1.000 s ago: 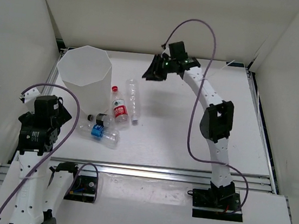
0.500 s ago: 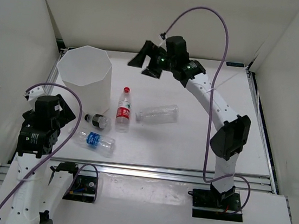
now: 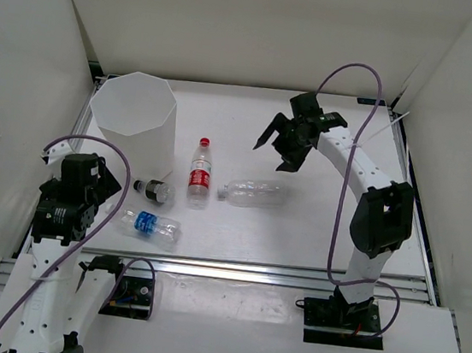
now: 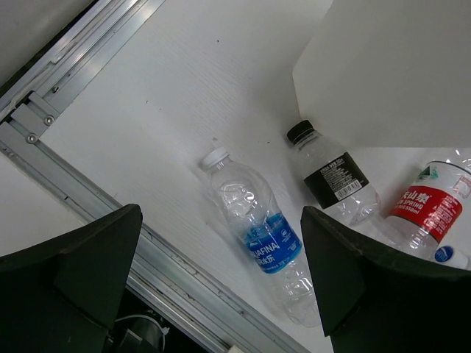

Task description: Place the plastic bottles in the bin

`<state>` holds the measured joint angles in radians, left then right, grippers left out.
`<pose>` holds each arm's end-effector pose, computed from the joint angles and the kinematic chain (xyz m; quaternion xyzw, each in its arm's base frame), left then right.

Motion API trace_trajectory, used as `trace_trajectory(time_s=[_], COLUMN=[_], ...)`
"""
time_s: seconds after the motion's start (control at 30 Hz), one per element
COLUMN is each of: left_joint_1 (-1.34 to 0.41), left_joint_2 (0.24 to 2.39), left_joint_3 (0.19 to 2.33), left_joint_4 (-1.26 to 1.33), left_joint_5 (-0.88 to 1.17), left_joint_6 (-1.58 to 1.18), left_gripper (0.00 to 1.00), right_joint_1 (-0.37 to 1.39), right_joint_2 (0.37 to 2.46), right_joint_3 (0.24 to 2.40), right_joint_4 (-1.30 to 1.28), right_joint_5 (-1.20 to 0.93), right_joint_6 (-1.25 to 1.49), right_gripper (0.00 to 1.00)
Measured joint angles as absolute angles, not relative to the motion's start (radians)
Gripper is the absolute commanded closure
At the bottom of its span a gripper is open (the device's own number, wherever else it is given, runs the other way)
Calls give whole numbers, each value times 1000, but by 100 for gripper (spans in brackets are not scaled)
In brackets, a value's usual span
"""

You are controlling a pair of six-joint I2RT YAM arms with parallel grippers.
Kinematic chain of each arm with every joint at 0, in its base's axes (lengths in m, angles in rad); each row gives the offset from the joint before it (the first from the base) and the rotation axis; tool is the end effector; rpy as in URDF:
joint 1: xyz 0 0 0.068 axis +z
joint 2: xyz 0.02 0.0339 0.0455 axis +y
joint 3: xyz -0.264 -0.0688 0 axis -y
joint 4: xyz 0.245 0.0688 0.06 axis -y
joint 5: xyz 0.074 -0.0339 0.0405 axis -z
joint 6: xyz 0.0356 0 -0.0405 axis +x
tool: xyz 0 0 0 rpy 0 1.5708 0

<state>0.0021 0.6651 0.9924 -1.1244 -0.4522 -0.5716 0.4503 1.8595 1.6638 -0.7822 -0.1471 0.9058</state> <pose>0.0990 0.0158 0.3362 -0.3365 0.8417 0.0960 0.4112 0.3652 0.1824 0.2872 0.1944 0.9340 0.2375 0.1828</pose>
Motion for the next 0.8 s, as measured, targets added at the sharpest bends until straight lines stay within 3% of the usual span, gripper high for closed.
trace_trajectory(time_s=[0.33,0.57,0.8], left_joint_1=[2,2,2], left_joint_2=[664,654,650], left_joint_3=[992,992,992], left_joint_4=[-1126,-1150,-1174], left_joint_5=[-476,-491,-490], left_joint_6=[-622,-648,-660], left_gripper=[0,0,0], right_joint_1=[453,443,426], right_joint_2=[1922,1861,1859], right_joint_3=[1716,1526,1494], right_joint_4=[-937,-987,-1021], right_joint_5=[-292,-394,-411], right_joint_6=[934,1105,1283], right_gripper=[0,0,0])
